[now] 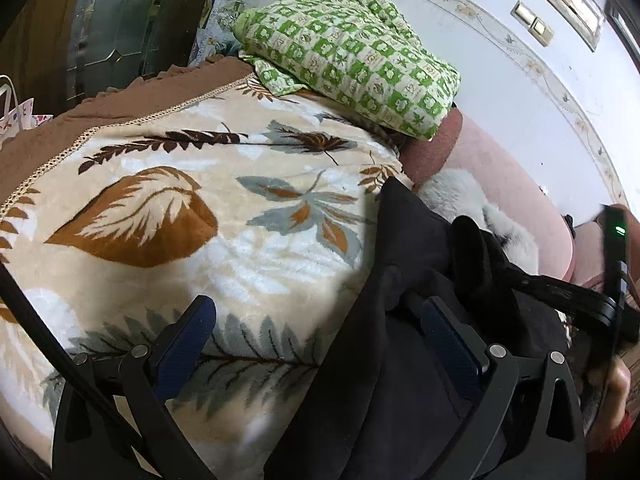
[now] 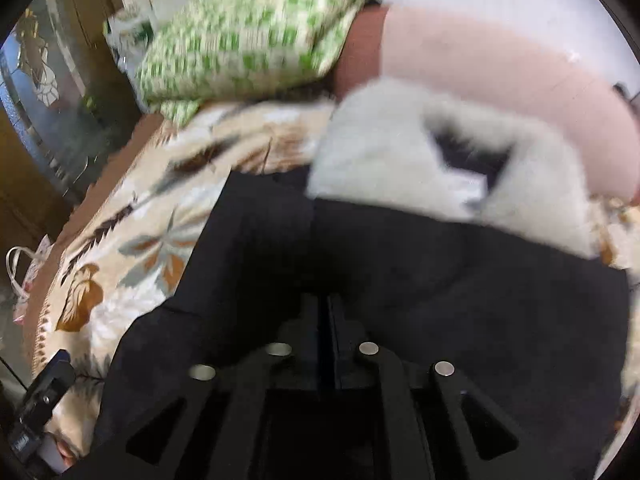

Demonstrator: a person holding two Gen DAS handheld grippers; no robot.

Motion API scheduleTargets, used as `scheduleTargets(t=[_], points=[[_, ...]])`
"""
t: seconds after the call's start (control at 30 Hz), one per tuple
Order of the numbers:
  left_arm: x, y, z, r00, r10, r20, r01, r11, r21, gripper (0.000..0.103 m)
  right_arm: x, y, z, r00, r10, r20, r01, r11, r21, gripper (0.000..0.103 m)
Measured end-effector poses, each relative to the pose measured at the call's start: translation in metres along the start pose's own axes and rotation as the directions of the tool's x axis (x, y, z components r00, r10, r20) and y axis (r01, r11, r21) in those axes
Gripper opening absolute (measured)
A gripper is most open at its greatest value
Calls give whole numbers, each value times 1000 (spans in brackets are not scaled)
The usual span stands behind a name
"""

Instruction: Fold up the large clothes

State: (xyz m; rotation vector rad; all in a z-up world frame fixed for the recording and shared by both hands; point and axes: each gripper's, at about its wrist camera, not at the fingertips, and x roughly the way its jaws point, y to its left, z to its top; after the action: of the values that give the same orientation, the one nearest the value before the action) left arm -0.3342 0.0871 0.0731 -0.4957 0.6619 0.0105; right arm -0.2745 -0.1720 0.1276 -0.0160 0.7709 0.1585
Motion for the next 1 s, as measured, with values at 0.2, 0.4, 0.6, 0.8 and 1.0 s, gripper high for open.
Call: scheduleTargets(t=[0.2, 0.4, 0.6, 0.8, 1.0], points=[[-1, 1, 0, 1000, 5, 1, -5, 1000, -4, 102, -22, 39, -16, 996, 11, 90, -1, 994, -112, 89], [1, 9, 1, 1000, 4, -22, -4, 999, -41, 102, 30, 76, -16, 972, -225, 72, 237, 925, -297, 17], [-9, 23, 8, 1000, -14, -12, 12, 993, -118, 102, 14, 72, 11, 982, -175, 71, 186, 964, -189, 17], [-14, 23, 7, 1000, -22, -11, 21, 994, -109, 102, 22, 96, 22, 993, -115, 41, 121, 972, -199, 17], [-7, 25, 8, 999, -20, -28, 17, 993, -119, 102, 71, 91, 0, 989, -131, -62, 117, 974, -191, 25]])
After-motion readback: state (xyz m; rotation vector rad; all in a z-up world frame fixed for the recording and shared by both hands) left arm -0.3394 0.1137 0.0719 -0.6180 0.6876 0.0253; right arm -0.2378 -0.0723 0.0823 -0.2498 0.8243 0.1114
